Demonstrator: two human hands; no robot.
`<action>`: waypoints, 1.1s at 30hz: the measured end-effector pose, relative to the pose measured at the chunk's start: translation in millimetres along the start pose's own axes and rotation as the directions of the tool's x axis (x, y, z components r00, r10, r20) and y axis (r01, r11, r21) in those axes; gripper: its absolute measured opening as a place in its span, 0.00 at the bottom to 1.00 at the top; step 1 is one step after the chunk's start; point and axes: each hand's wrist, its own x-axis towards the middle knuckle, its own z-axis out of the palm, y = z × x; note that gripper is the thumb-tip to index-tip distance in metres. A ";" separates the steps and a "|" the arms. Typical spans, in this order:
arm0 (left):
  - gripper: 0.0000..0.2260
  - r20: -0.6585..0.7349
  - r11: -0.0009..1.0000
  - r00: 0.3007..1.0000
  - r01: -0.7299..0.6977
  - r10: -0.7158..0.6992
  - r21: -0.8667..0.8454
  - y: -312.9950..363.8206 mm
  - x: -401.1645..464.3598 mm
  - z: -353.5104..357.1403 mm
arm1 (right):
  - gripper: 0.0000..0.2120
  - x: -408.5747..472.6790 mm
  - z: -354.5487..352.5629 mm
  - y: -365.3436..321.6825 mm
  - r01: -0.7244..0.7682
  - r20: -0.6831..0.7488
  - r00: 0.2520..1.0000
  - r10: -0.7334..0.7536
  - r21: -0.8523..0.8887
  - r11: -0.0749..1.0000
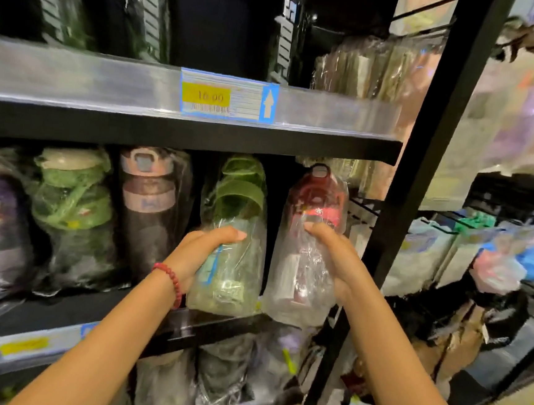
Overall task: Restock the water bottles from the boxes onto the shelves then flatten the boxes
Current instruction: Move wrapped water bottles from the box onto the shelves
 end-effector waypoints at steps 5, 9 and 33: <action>0.20 0.062 0.985 0.989 0.143 -0.138 -0.097 9.6 13.8 -2.1 | 0.15 26.1 4.4 -14.2 -0.022 0.021 1.000 0.021 0.059 0.998; 0.22 -0.020 0.986 0.991 0.126 -0.129 -0.113 11.3 25.7 -0.2 | 0.12 48.5 14.8 -14.2 0.020 -0.044 0.999 -0.012 0.185 0.983; 0.46 -0.155 0.991 0.979 -0.125 0.130 0.038 -40.5 70.7 -5.4 | 0.49 98.2 22.8 49.5 0.384 -0.062 0.922 -0.383 0.009 0.923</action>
